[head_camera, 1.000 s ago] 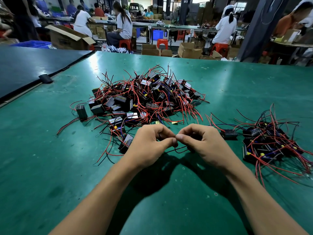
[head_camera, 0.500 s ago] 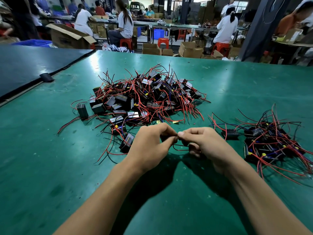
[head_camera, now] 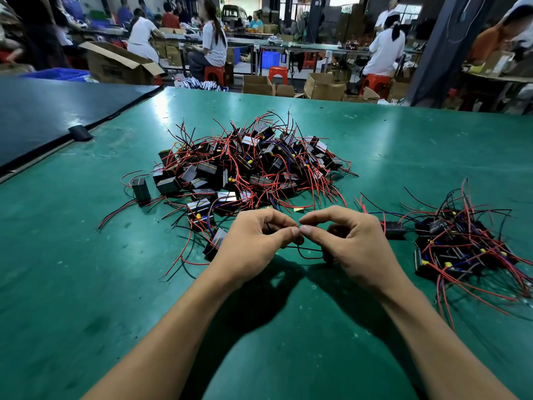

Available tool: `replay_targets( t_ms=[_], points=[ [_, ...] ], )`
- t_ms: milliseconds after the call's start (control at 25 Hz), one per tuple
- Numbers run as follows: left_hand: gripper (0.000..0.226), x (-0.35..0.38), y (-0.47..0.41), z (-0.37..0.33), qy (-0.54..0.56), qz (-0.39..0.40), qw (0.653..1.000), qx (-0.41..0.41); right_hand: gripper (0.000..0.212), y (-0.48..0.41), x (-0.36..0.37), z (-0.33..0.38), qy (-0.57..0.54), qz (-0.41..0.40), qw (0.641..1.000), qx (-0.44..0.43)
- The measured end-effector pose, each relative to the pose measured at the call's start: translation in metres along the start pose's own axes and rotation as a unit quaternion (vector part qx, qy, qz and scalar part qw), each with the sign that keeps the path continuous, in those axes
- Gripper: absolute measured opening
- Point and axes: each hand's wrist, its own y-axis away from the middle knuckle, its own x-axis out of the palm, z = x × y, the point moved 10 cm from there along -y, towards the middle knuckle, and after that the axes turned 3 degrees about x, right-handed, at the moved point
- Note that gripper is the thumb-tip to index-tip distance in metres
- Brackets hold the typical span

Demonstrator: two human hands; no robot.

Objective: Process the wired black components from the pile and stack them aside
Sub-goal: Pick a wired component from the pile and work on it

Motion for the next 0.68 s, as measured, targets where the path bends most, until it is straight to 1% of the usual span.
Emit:
replay_targets(
  t_ms=[120, 320, 560, 680],
  points=[
    [0.005, 0.001, 0.0, 0.0, 0.01, 0.006, 1.0, 0.002, 0.011, -0.001, 0.0, -0.004, -0.012, 0.004, 1.0, 0.016],
    [0.005, 0.002, 0.0, -0.003, 0.035, 0.012, 0.999, 0.005, 0.01, -0.001, 0.002, -0.012, -0.067, 0.008, 0.997, 0.049],
    [0.003, 0.002, 0.002, -0.006, 0.049, 0.013, 0.999, 0.008, 0.007, -0.001, 0.008, -0.021, -0.076, 0.039, 0.993, 0.08],
    [0.004, 0.002, 0.003, -0.009, 0.043, 0.01, 0.999, 0.016, 0.005, -0.001, 0.009, -0.022, -0.077, 0.04, 0.993, 0.085]
  ],
)
